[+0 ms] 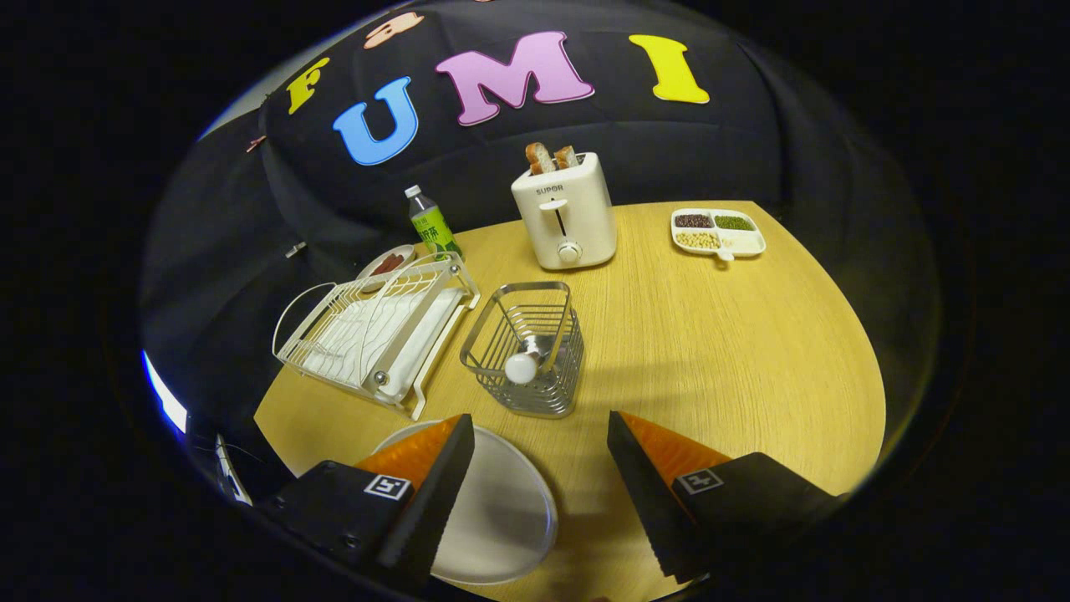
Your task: Take the plate from the dish rack, then take the spoon from the basket and place it into the plate.
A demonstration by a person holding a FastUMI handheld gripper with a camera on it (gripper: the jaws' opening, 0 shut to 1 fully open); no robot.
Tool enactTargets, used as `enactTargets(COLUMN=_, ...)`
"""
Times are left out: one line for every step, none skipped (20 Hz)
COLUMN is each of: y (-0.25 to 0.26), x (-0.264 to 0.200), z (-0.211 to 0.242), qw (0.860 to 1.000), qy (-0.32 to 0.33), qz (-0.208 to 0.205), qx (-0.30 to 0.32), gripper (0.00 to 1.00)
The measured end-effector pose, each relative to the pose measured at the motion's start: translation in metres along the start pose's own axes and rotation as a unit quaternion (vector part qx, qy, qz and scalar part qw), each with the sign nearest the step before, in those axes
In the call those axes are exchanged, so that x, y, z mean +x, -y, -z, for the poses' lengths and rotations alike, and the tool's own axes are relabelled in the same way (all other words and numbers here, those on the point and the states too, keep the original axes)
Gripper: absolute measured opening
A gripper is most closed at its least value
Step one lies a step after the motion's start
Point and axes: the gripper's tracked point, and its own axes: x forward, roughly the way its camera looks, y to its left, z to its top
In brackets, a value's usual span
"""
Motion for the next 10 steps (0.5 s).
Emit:
enactTargets(y=-0.002, x=-0.001, z=-0.006, qw=1.0, qy=0.014, qz=-0.003, qx=-0.008, gripper=0.99)
enactTargets(y=-0.002, x=-0.003, z=-0.009, qw=1.0, qy=0.021, qz=-0.004, qx=-0.016, gripper=0.99)
enactTargets(y=-0.002, x=-0.004, z=-0.013, qw=0.999, qy=0.028, qz=-0.003, qx=-0.021, gripper=0.99)
enactTargets(y=-0.002, x=-0.005, z=-0.019, qw=0.999, qy=0.04, qz=-0.002, qx=-0.025, gripper=0.99)
enactTargets(y=0.0, x=-0.006, z=-0.026, qw=0.998, qy=0.054, qz=0.003, qx=-0.028, gripper=0.99)
enactTargets(y=0.004, x=-0.006, z=-0.031, qw=0.997, qy=0.064, qz=0.008, qx=-0.031, gripper=0.99)
enactTargets(y=0.006, x=-0.005, z=-0.034, qw=0.997, qy=0.071, qz=0.012, qx=-0.032, gripper=0.99)
enactTargets(y=0.008, x=-0.004, z=-0.035, qw=0.997, qy=0.075, qz=0.012, qx=-0.031, gripper=0.99)
enactTargets(y=0.009, x=-0.001, z=-0.037, qw=0.997, qy=0.074, qz=0.011, qx=-0.027, gripper=0.99)
enactTargets(y=0.009, x=0.004, z=-0.037, qw=0.997, qy=0.073, qz=0.007, qx=-0.019, gripper=0.99)
